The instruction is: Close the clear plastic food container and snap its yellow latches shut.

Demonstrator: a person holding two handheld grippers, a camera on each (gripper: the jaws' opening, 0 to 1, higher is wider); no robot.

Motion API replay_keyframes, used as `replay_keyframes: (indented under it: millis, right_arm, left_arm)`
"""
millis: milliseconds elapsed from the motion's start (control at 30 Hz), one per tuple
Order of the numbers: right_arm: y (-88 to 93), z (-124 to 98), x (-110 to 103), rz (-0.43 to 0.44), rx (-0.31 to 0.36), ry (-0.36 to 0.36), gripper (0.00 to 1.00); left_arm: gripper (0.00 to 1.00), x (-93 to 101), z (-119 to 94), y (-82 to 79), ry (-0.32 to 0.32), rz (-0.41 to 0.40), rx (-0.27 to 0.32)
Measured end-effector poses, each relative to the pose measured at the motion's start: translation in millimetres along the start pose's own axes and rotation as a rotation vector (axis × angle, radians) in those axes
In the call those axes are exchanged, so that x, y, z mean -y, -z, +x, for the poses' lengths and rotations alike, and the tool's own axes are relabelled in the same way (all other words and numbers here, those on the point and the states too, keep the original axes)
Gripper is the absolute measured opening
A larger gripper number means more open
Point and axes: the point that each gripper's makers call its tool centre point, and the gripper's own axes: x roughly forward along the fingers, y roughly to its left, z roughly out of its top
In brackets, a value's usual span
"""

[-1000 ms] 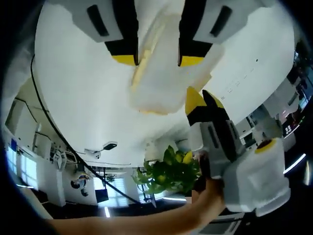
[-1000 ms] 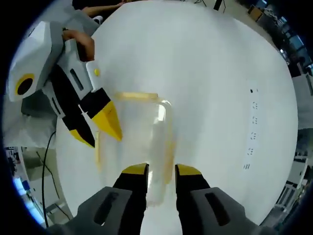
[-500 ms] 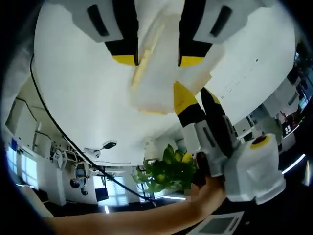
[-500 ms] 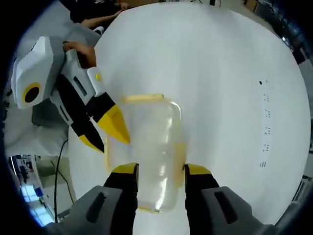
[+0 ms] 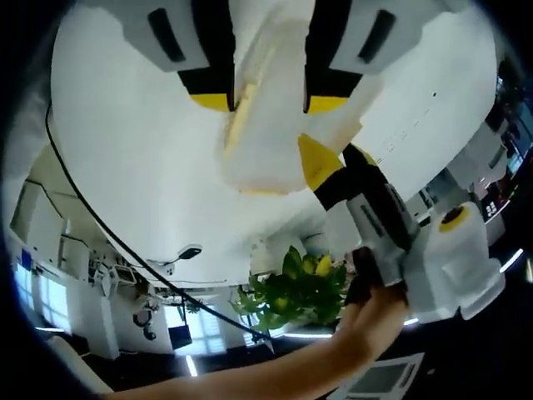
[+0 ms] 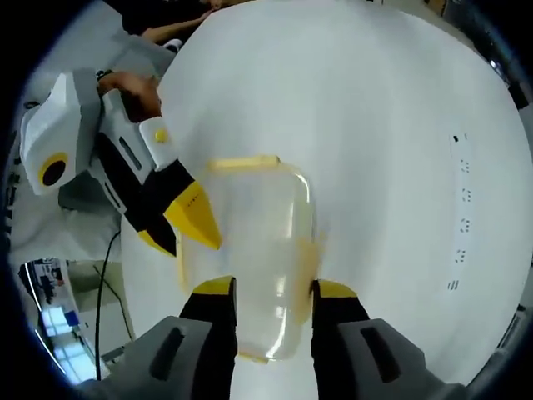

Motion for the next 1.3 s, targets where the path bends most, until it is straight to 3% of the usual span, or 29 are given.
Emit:
replay_keyframes:
  millis: [133, 400, 667, 800, 833, 900, 933, 1000, 1067, 1200, 1300]
  right_arm:
    - [0.6, 0.2, 0.4, 0.002, 0.016, -0.006, 0.3]
    - [1.2, 1.7, -0.7, -0.009, -0.023, 0.002, 0.28]
    - [-1.7, -3.1, -3.9, 0.01, 0.031, -0.029, 0.29]
    - [-1.2, -5.9, -5.4, -0.007, -0.012, 0.033, 0.32]
    - [-1.8, -7.0, -5.7, -0.025, -0.004, 0.058, 0.33]
    - [-0.5, -8.2, -7.2, -0.019, 0.027, 0.093, 0.33]
    - [-0.3, -10.0, -7.2, -0.018, 0.073, 0.118, 0.33]
    - [2.1, -12.1, -7.6, 0.041, 0.136, 0.145, 0.37]
    - [-1.2, -20.0, -19.0, 0.111, 0.274, 0.149, 0.44]
    - [10.9, -33.9, -19.7, 0.162, 0.429, 0.284, 0.44]
    - [27.4, -34.6, -27.5, 0.229, 0.538, 0.362, 0.48]
  left_arm:
    - [0.26, 1.6, 1.8, 0.2, -0.008, 0.024, -0.01]
    - [0.27, 1.0, 2.1, 0.4, -0.005, 0.027, -0.008]
    - [0.28, 3.6, 0.1, -0.9, 0.008, 0.04, 0.001]
    - [0.29, 3.2, -0.7, -2.1, 0.007, 0.049, 0.011]
    - [0.29, 2.3, -1.0, -4.0, 0.005, 0.012, 0.02]
    - [0.29, 1.1, -2.4, -6.6, 0.013, -0.09, 0.037]
    - [0.29, -0.2, -3.3, -7.0, 0.013, -0.14, 0.041]
    - [0.32, -5.3, -8.7, -4.3, 0.002, -0.135, 0.033]
    - [0.38, -7.9, -14.9, -3.6, -0.004, -0.143, 0.038]
    - [0.52, -20.7, -30.4, -13.8, -0.015, -0.241, 0.118]
    - [0.63, -41.2, -44.0, -10.5, -0.087, -0.322, 0.146]
